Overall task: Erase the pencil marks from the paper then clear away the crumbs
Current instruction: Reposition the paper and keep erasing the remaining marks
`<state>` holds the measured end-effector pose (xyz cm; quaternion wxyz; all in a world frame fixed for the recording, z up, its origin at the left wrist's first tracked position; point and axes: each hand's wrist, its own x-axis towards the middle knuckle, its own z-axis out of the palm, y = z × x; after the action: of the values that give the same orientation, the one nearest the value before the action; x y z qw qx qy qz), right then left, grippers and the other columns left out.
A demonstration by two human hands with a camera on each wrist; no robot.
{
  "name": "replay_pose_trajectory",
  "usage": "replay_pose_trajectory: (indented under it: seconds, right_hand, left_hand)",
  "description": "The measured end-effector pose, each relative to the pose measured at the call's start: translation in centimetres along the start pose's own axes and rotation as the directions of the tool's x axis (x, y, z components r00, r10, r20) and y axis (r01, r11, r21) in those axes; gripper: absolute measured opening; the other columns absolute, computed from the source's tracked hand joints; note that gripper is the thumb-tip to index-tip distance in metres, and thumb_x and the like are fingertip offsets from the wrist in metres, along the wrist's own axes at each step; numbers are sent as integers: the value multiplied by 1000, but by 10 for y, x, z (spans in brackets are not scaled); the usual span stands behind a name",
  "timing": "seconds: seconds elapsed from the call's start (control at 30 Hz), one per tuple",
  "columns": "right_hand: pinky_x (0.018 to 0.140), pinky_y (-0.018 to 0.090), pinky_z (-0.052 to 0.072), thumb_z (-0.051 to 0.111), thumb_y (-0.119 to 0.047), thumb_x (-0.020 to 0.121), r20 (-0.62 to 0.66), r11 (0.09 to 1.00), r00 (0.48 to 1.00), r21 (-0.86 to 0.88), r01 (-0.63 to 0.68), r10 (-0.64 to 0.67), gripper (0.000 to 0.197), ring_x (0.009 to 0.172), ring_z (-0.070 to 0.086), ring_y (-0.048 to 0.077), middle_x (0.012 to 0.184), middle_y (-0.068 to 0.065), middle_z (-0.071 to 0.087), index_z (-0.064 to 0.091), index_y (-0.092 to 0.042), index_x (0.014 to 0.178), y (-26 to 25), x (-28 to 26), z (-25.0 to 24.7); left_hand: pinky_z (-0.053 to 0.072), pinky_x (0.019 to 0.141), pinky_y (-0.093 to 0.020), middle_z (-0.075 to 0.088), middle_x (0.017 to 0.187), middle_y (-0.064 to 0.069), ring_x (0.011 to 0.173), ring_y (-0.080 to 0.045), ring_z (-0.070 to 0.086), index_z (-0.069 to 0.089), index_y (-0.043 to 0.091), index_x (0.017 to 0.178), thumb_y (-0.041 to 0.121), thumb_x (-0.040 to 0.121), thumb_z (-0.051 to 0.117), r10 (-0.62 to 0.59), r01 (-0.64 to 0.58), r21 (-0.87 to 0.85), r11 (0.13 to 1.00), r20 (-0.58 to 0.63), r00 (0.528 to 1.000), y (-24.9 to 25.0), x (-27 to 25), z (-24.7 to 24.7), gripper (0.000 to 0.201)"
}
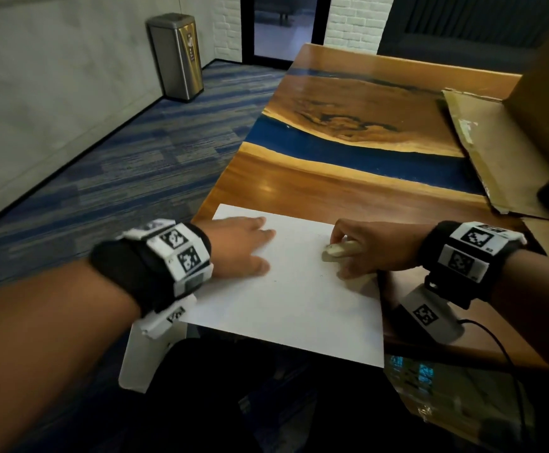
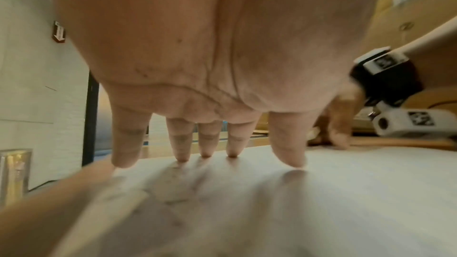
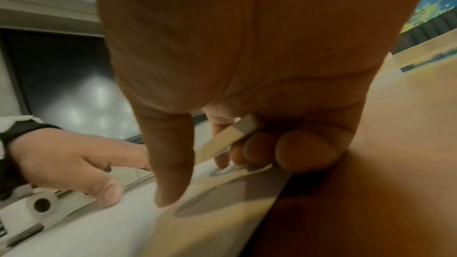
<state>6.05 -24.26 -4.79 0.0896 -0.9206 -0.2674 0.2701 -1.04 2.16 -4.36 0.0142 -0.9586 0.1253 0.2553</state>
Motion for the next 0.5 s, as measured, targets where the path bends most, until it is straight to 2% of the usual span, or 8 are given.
replay_pose_trajectory:
  seconds: [0.07,0.13,0.2,0.23,0.3,0.4,0.43,0.5]
  right_hand:
    - [70,25,43,66,-54,86,34,999,999,-36,-20,21,34,85,56,9,99,-12,60,49,-38,111,-2,-3,-10]
    - [69,25,40,53,-59,92,-21,985,999,-167,-52,49,31,84,54,7,97,-11,58,51,-36,112,-10,-5,-17]
    - [64,23,35,49,-49,98,-126,955,992,-291,-65,29,24,80,48,5,100,-8,58,50,-30,113,-24,-6,-13]
    - [63,23,35,49,-42,100,-134,958,991,-284,-41,2,20,79,48,7,104,-5,59,49,-27,114,-34,-8,-7]
    - [70,29,42,48,-35,101,-40,979,996,-192,68,-77,17,86,53,15,110,0,61,47,-24,115,-56,-16,11]
    - [79,37,47,48,-35,101,125,957,968,-164,238,-219,20,92,57,22,108,3,62,46,-22,116,-72,-24,25]
    - [79,37,47,48,-36,101,119,961,974,-178,211,-192,20,92,57,22,108,3,62,46,-22,116,-68,-22,20]
    - [72,33,45,47,-35,102,-3,970,998,-232,65,-68,15,84,55,19,104,3,62,45,-24,112,-52,-13,7]
  left_hand:
    - [16,121,-45,-7,168,7,154,-20,3,3,34,160,66,93,49,-4,4,51,999,18,1000,-8,6,-6,88]
    - [19,120,-53,-8,168,5,154,-24,2,-1,37,159,77,82,55,-3,-1,78,997,49,999,-7,10,-5,103]
    - [24,117,-60,-9,168,6,153,-27,2,-3,42,157,86,71,55,-26,21,88,996,52,998,-5,14,-1,113]
    - [26,115,-61,-9,168,6,153,-28,3,-4,43,157,88,69,55,-35,31,91,995,46,998,-4,16,1,115]
    - [28,113,-62,-8,168,5,152,-30,3,-4,42,157,90,68,54,-39,35,100,994,36,999,-2,17,2,116]
    - [28,113,-62,-8,168,3,152,-32,3,-4,41,157,89,69,54,-42,38,109,993,38,998,-1,17,3,116]
    - [28,114,-62,-7,168,2,151,-32,3,-4,40,157,89,69,53,-46,42,111,993,37,998,0,18,3,116]
    - [27,114,-61,-6,168,0,151,-33,3,-5,39,158,90,69,51,-61,57,112,992,28,998,3,18,2,116]
